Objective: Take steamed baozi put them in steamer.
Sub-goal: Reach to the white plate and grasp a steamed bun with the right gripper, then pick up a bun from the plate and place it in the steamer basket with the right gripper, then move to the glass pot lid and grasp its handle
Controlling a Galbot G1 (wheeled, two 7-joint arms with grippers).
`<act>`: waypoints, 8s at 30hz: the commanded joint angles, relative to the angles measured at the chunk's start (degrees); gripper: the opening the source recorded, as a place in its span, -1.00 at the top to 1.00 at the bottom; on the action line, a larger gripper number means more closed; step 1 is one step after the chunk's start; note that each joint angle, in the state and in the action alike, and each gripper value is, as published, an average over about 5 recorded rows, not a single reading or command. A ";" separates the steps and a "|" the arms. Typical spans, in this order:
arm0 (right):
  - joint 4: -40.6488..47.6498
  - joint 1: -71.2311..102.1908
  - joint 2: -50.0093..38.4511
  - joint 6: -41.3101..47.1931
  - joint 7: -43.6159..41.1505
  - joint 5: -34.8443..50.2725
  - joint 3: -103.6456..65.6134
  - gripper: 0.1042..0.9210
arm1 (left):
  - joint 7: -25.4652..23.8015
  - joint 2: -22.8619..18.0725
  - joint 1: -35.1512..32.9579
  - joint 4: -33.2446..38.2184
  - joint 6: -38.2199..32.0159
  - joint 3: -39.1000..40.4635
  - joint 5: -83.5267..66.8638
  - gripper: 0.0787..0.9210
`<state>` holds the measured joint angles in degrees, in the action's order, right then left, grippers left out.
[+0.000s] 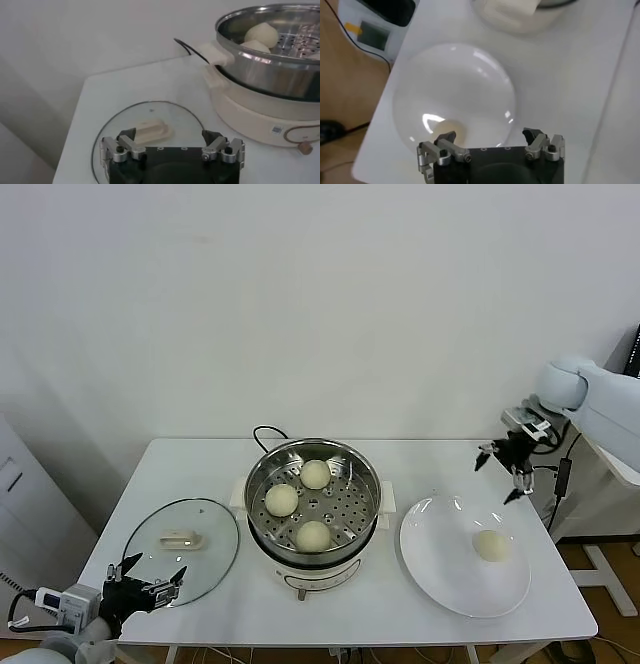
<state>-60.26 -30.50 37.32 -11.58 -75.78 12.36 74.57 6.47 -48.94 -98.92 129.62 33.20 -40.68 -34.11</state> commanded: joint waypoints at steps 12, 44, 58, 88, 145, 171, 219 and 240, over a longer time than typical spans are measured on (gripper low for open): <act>4.08 21.96 -2.11 2.70 7.10 -7.50 -15.77 -0.76 | 0.00 0.14 -0.01 0.30 0.30 0.26 0.08 -0.77; 7.53 30.64 1.50 2.40 8.73 -14.67 -23.94 -0.55 | 0.12 0.02 -0.06 1.13 0.80 0.50 0.26 -0.77; 3.57 25.47 -0.87 2.88 8.66 -12.93 -20.45 0.19 | 0.28 0.11 0.02 1.18 1.06 0.63 0.26 -0.77; -23.56 -27.23 13.74 32.45 22.32 43.72 24.00 0.20 | 0.81 -0.45 0.67 0.90 0.93 1.40 0.52 -0.77; -23.82 -11.37 21.27 43.27 43.10 47.68 17.22 -0.43 | 0.93 -0.21 0.96 0.72 0.74 0.72 0.14 -0.77; -30.09 57.54 -6.43 11.53 72.81 37.05 -66.08 -0.76 | 0.91 -1.58 4.47 -0.30 0.23 -0.67 -0.78 -0.77; -36.03 106.01 37.47 8.48 71.98 7.03 -114.82 -0.76 | 4.78 -16.57 11.93 -33.99 -45.18 4.11 106.05 -0.77; -34.21 106.79 39.00 6.58 69.59 3.23 -115.43 -0.76 | 5.89 -20.23 25.14 -43.87 -44.21 6.41 111.42 -0.77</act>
<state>-94.58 75.85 75.58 -4.77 -5.68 16.65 -40.20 11.39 -67.19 -80.13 91.44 -9.99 -35.34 71.73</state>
